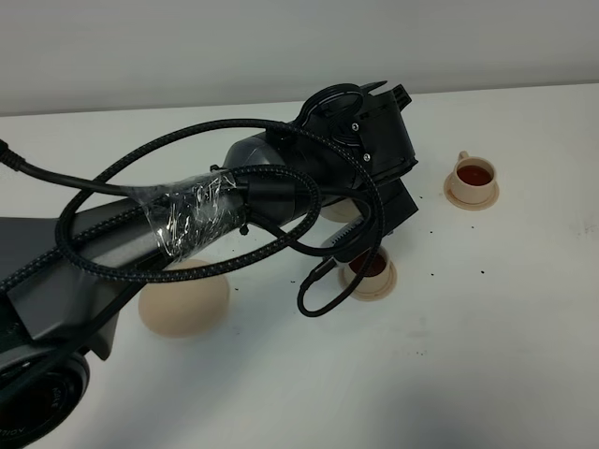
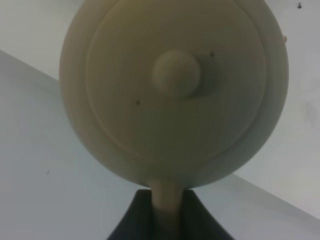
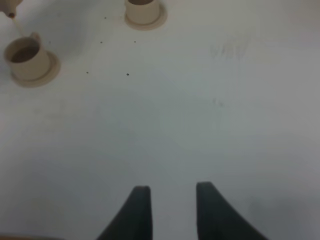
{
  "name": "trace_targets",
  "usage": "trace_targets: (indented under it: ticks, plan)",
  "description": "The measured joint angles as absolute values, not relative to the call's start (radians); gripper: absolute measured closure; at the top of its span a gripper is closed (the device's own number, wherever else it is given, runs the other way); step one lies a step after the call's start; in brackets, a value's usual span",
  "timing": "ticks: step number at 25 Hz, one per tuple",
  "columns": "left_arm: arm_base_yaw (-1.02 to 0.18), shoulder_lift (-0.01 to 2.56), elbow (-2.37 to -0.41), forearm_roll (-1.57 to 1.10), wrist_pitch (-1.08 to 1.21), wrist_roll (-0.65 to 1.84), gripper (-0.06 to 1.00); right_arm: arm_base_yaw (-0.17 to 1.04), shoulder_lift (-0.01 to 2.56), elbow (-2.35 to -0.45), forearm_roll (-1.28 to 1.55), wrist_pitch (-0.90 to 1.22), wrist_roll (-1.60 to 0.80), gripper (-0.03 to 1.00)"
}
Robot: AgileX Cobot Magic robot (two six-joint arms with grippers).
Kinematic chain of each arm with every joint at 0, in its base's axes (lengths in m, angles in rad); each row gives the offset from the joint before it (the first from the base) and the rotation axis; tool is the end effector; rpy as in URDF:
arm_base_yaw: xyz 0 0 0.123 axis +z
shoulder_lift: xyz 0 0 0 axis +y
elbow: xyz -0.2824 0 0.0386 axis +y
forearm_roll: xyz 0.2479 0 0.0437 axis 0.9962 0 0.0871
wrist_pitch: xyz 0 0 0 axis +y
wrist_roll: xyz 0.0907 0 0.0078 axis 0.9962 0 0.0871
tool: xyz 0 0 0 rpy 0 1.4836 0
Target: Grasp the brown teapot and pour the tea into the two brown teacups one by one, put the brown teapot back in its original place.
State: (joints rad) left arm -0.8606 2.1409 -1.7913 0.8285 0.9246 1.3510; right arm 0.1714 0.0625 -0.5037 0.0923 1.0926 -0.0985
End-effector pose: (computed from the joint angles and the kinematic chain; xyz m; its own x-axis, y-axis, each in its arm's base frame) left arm 0.3490 -0.3236 0.2344 0.5706 0.4967 0.6540 0.3684 -0.8666 0.3367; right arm 0.0014 0.0078 0.2760 -0.5113 -0.1451 -0.8471 -0.2672 0.9636 -0.0037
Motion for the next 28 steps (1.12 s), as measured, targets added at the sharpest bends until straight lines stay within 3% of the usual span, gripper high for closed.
trace_targets:
  ticks: [28]
  plan:
    - [-0.861,2.141,-1.791,0.811,0.946,1.349,0.82,0.171,0.062,-0.504,0.092,1.093,-0.098,0.73]
